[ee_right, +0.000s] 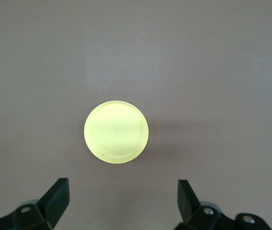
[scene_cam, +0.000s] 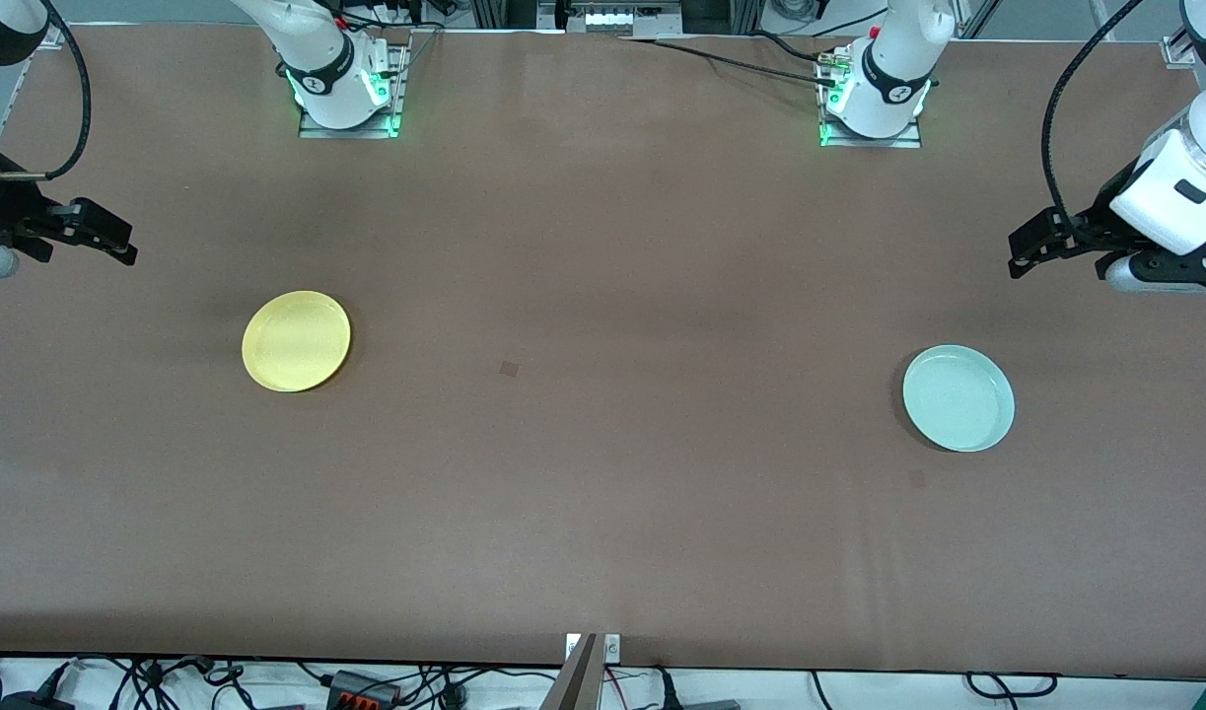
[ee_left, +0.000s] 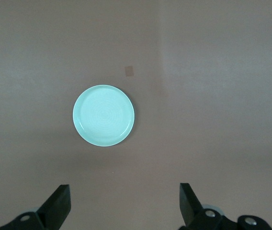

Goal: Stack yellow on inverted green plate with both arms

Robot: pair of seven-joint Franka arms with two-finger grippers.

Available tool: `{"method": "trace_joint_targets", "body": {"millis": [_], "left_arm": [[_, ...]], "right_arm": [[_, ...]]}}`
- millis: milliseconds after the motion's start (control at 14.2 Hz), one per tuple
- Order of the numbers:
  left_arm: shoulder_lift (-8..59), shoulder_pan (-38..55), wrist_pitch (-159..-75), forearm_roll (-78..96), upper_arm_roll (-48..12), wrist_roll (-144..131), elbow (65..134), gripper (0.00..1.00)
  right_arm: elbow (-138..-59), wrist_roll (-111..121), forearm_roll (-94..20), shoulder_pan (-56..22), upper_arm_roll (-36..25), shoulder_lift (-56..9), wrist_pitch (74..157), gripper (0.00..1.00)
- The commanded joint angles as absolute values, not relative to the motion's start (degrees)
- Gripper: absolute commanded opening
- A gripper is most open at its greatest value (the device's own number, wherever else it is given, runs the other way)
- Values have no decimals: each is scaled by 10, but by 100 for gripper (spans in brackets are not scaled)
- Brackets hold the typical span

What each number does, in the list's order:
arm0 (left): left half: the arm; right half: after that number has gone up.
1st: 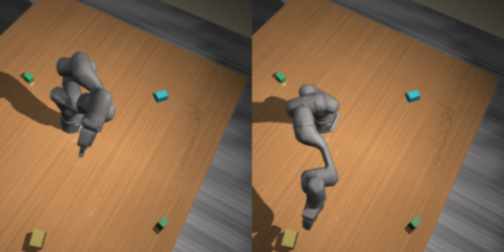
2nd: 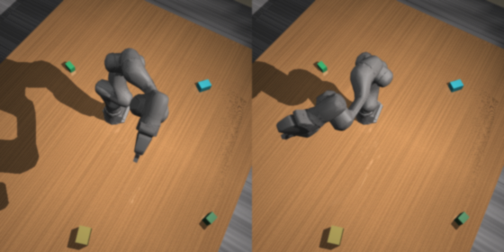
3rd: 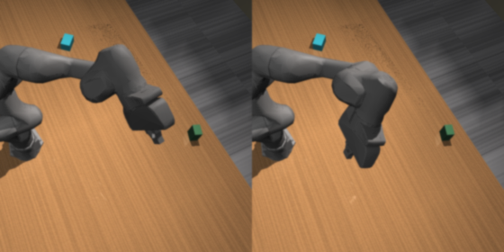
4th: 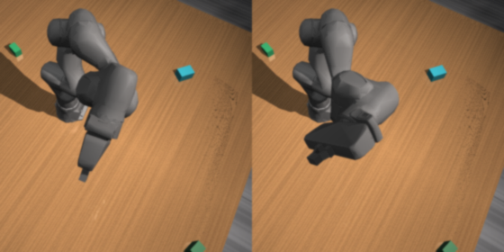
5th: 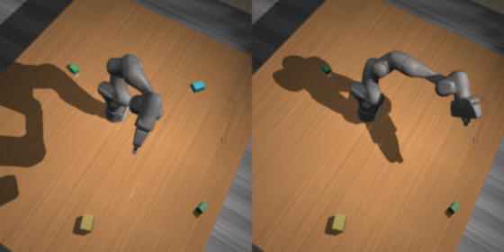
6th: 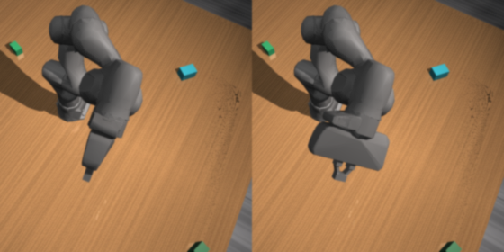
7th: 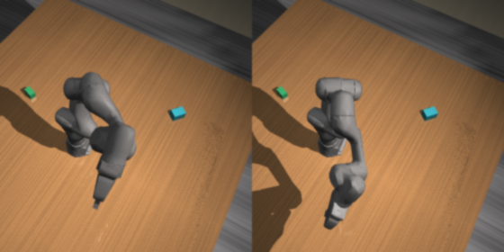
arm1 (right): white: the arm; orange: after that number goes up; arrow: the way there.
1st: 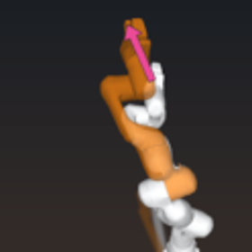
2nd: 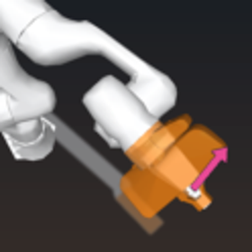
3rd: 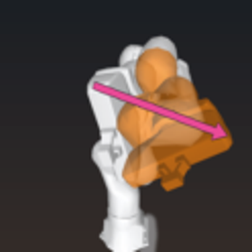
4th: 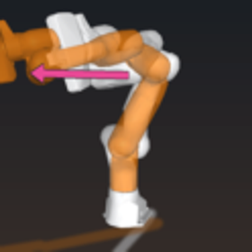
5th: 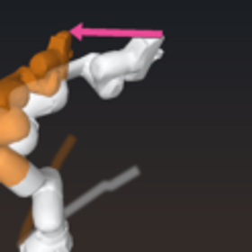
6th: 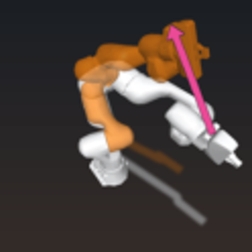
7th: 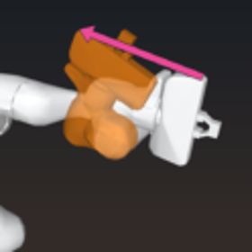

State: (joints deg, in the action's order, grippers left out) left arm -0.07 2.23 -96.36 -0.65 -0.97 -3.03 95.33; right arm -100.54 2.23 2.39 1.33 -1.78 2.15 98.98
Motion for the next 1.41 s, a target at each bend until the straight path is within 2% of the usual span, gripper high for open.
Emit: {"method": "trace_joint_targets", "body": {"millis": [0,987,1339], "left_arm": [[5,23,-950,-2,-14,-20,935,100],[6,19,-951,-2,-13,-21,933,100],[23,17,-949,-2,-11,-25,906,100]], "right_arm": [[-1013,17,28,12,-14,29,997,100],[-1012,23,28,15,-12,24,992,100],[-1008,24,25,14,-12,18,993,100]]}}
